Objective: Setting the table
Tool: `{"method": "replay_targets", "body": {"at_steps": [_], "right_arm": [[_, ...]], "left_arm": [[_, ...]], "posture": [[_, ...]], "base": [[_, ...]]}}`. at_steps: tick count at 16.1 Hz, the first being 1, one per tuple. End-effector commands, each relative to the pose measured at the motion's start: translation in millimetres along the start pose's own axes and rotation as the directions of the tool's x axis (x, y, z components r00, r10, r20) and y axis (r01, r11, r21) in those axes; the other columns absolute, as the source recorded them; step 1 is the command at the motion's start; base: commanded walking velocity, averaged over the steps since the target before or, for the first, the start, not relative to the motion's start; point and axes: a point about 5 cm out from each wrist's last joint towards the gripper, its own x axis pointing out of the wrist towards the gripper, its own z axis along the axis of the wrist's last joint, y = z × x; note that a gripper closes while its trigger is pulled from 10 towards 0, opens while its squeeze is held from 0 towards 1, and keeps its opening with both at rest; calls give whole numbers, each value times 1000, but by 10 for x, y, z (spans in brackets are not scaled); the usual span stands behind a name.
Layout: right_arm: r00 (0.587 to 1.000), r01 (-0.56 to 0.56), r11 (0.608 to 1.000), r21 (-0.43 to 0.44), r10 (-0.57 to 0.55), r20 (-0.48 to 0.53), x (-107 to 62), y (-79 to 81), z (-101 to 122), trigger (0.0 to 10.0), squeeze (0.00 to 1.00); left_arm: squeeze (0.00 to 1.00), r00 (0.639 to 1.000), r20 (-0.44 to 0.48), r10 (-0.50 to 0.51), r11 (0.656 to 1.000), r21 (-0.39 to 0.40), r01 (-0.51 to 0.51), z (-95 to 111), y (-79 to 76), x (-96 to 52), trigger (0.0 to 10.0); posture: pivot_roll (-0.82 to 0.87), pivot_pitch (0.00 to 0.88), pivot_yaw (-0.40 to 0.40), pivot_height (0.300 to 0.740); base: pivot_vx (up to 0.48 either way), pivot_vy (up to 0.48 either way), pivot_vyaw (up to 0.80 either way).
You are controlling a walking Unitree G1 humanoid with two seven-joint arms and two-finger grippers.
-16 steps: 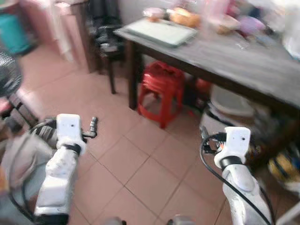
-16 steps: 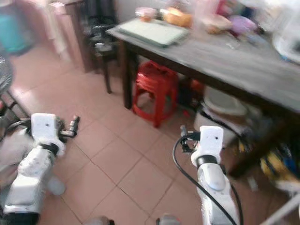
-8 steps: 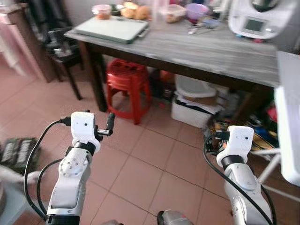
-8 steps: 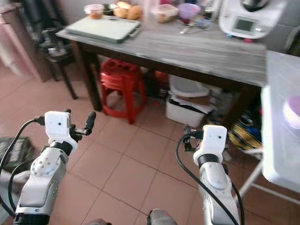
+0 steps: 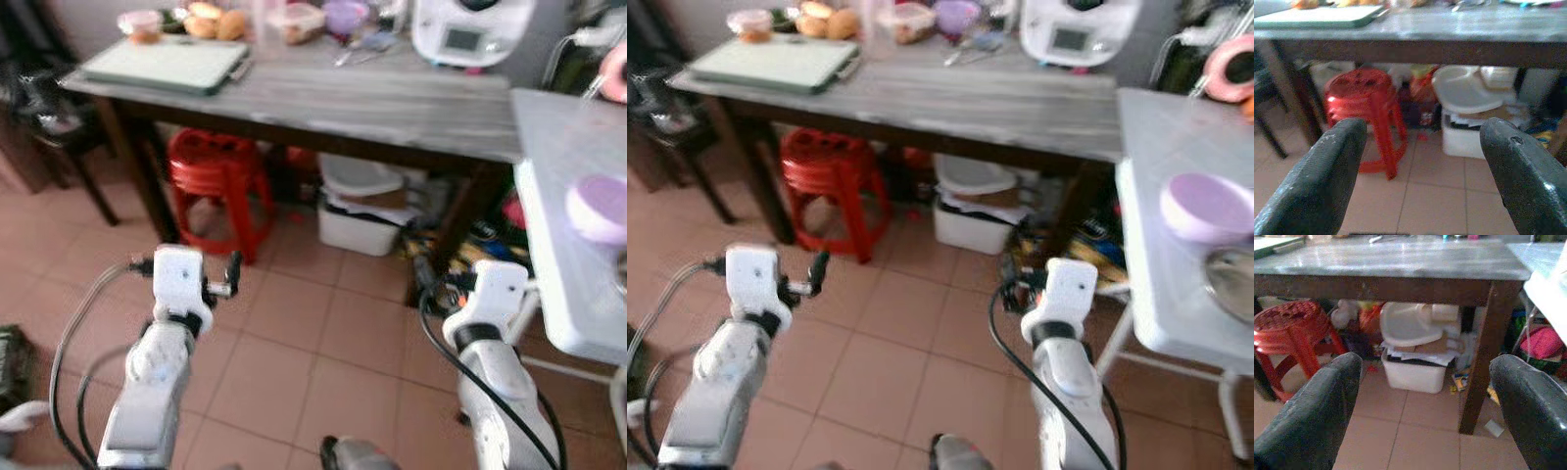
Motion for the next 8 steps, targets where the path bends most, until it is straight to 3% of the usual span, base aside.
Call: {"method": "replay_targets", "body": {"at_steps": [1, 8], "right_arm": [[1000, 7, 1000, -10, -7, 17, 9, -26, 41, 10000, 0], [1000, -4, 1000, -30, 5, 31, -17, 7, 76, 10000, 0]], "left_arm": [[0, 999, 43, -1, 1000, -12, 1, 105, -2, 50, 10000], [0, 998, 62, -31, 999, -35, 33, 165, -38, 50, 10000]], "posture": [[-58, 0, 25, 740], [-51, 2, 23, 740]], "base": [[0, 0, -800], [0, 0, -800]]}}
